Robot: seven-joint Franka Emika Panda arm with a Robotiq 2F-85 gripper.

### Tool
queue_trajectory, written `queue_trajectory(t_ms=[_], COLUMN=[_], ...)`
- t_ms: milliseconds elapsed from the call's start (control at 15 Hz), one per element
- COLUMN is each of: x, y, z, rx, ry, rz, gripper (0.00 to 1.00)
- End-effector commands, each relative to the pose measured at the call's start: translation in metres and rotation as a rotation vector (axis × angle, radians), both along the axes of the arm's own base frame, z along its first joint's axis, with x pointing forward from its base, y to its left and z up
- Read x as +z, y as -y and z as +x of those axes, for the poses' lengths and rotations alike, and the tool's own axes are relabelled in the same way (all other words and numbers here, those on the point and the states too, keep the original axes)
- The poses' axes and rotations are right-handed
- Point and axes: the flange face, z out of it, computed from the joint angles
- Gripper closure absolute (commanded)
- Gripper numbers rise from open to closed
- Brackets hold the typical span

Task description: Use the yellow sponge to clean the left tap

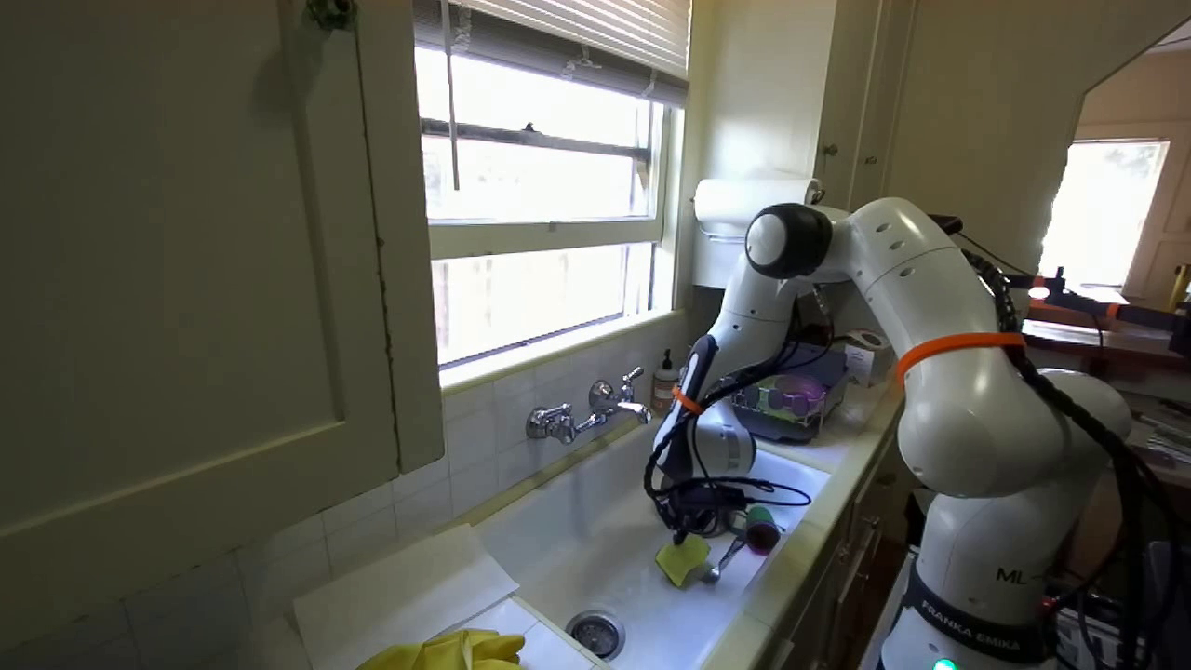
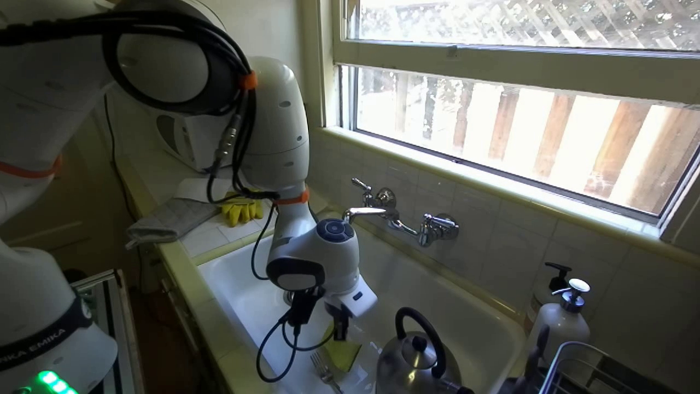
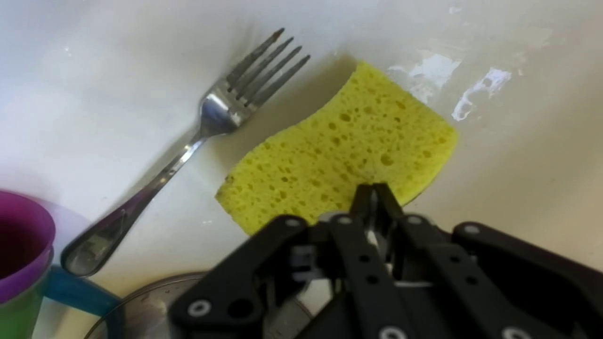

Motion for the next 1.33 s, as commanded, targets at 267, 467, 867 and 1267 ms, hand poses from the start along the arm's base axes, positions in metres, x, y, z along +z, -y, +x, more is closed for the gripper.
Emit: queue_trajectory(t_ms=[267, 467, 867, 1267], x=[-0.023, -0.04, -0.059, -0.071], y=[-0.003, -0.002, 0.008, 0.008], z=[0.006, 0.01, 0.024, 0.037], rx=[-0.016, -0.034, -0.081, -0.077], ry=[-0.037, -0.048, -0.109, -0.174], rz=[0.006, 0.012, 0.0, -0.022], gripper=[0.33, 0.11, 0.0, 0.16])
